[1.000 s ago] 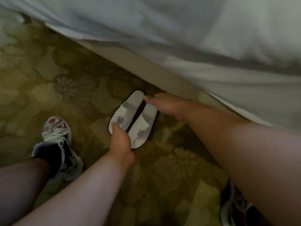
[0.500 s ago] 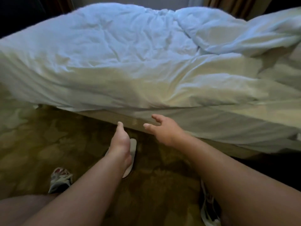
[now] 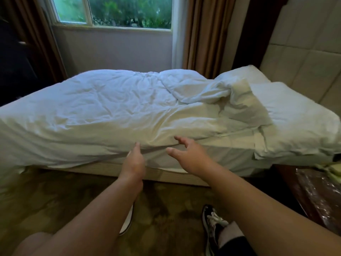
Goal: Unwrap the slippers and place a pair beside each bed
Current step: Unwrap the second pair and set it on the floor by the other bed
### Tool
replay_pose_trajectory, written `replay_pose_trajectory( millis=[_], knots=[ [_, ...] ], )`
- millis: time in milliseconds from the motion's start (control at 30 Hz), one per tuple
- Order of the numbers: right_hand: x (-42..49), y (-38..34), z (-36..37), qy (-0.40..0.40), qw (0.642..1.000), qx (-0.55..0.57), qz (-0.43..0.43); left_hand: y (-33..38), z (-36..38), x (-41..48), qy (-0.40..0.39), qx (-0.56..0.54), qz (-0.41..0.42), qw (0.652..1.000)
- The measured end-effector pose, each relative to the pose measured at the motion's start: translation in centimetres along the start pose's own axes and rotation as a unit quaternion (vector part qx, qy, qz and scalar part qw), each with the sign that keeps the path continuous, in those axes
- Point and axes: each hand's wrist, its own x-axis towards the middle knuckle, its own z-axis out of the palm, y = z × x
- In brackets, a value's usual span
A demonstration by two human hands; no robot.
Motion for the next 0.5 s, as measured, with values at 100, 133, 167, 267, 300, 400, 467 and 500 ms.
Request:
replay_pose_trajectory(
  millis=[100, 133, 167, 267, 300, 400, 467, 500],
  knots=[
    [-2.3, -0.1, -2.9, 0.041, 0.999, 0.009, -0.003, 1.2, 1.9, -2.3, -0.019, 0.016, 0.030, 0.999],
    [-3.0, -0.1, -3.9, 0.053, 0.999, 0.012, -0.005, 1.5, 2.6, -3.0, -0.034, 0.021, 0.033, 0.999],
    [-3.8, -0.1, -4.8, 0.065, 0.998, 0.015, -0.007, 1.7, 3.4, -3.8, -0.046, 0.030, 0.040, 0.998],
    [-6.0, 0.1, -8.0, 0.103, 0.994, 0.024, -0.009, 2.2, 5.8, -6.0, -0.068, 0.081, 0.079, 0.991],
    [-6.7, 0.2, -9.0, 0.116, 0.993, 0.025, -0.010, 2.2, 6.7, -6.8, -0.074, 0.101, 0.091, 0.988],
    [-8.8, 0.7, -12.0, 0.151, 0.988, 0.024, -0.010, 2.1, 9.6, -9.2, -0.117, 0.140, 0.133, 0.974],
    [-10.4, 1.1, -14.1, 0.176, 0.984, 0.027, -0.011, 1.9, 11.5, -10.6, -0.137, 0.171, 0.152, 0.964],
    [-11.2, 1.3, -15.1, 0.188, 0.982, 0.030, -0.011, 1.8, 12.5, -11.4, -0.146, 0.185, 0.159, 0.959]
  ],
)
